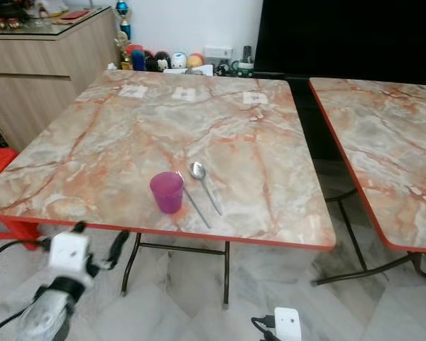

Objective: Setting the table

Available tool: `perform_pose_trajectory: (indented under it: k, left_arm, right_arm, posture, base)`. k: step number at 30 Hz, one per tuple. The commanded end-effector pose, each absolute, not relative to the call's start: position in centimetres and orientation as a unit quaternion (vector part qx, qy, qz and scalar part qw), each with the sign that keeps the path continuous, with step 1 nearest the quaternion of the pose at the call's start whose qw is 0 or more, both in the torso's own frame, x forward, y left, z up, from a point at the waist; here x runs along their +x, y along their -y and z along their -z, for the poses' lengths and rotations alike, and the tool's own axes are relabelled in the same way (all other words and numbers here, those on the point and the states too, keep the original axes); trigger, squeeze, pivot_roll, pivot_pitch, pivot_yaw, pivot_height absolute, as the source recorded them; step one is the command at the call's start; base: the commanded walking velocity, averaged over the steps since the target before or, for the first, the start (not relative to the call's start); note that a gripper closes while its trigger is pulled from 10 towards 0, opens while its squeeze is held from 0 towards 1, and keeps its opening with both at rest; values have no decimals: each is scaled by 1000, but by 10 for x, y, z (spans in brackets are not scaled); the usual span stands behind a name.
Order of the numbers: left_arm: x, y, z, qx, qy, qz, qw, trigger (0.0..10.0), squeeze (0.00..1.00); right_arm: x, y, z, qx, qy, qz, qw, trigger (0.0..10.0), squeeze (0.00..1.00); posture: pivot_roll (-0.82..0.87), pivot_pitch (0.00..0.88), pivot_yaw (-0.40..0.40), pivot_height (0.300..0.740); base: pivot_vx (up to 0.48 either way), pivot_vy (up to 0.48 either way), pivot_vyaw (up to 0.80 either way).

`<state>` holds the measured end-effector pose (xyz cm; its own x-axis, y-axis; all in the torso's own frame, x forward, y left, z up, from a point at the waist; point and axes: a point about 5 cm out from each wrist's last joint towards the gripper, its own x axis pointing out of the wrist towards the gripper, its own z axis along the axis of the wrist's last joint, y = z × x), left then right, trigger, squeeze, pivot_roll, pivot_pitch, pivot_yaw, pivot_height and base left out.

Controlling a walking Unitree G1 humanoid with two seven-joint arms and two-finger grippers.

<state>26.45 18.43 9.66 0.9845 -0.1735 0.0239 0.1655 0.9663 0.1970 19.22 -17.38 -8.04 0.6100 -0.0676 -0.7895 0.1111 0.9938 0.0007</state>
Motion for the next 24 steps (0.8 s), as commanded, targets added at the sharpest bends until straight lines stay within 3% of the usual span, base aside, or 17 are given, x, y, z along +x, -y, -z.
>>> perform_pose_trajectory:
  k: [1,15,19,24]
  left_arm:
    - [271,-183,-88,96,-5,93,991,10000,0]
    - [306,-183,-77,74,-25,95,992,10000,0]
    - [302,-194,-78,74,-11,61,995,10000,0]
    - [272,-222,-82,79,27,-14,996,10000,0]
  right_arm:
    - [188,176,83,24,-444,60,894,10000,0]
    - [189,172,82,29,-437,66,897,10000,0]
    - [192,169,80,37,-426,69,901,10000,0]
    - [192,168,80,35,-426,60,902,10000,0]
  posture:
    - [37,47,0,740]
    - [12,79,13,740]
    - [5,83,21,740]
    - [39,89,13,740]
  base:
    - [0,0,0]
    - [0,0,0]
    - [0,0,0]
    - [0,0,0]
